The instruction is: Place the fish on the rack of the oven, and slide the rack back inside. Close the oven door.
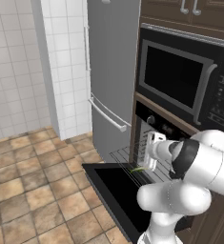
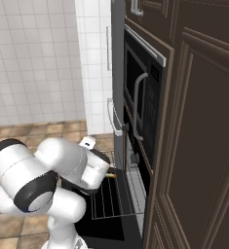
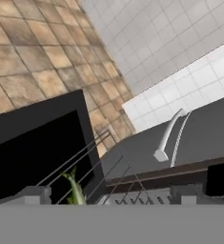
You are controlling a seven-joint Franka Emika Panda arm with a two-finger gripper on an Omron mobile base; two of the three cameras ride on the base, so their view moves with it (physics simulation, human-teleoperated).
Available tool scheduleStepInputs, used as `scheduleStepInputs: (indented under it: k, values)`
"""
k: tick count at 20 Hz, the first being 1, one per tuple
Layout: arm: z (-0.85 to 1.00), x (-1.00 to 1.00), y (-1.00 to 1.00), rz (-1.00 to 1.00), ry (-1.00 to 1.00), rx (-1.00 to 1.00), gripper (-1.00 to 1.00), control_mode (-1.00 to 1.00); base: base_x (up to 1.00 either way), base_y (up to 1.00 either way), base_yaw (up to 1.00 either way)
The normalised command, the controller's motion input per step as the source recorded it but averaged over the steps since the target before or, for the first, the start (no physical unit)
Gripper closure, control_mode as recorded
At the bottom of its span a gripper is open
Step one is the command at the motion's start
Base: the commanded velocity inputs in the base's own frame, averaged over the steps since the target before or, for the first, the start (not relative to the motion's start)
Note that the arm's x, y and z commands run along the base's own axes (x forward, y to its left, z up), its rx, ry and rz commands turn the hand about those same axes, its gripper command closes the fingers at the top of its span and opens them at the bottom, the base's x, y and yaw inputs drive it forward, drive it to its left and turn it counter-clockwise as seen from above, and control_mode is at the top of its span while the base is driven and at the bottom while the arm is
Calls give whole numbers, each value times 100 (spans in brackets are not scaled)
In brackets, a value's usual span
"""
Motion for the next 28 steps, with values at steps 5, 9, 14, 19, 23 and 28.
scheduleStepInputs:
  k: [5, 9, 14, 19, 23, 28]
  values:
    - [17, -1, 87, 0, 18, -12, -100, -100, 0, 0, 0]
    - [21, -16, 66, 0, 11, -14, -100, -100, 0, 0, 0]
    - [4, -5, 45, -1, 13, -14, -100, -100, 0, 0, 0]
    - [4, 0, 4, -10, 21, -11, -100, -100, 0, 0, 0]
    - [0, 8, 0, -6, 24, -13, -100, -100, 0, 0, 0]
    - [-4, 31, 0, 0, 23, -15, -100, -100, 0, 0, 0]
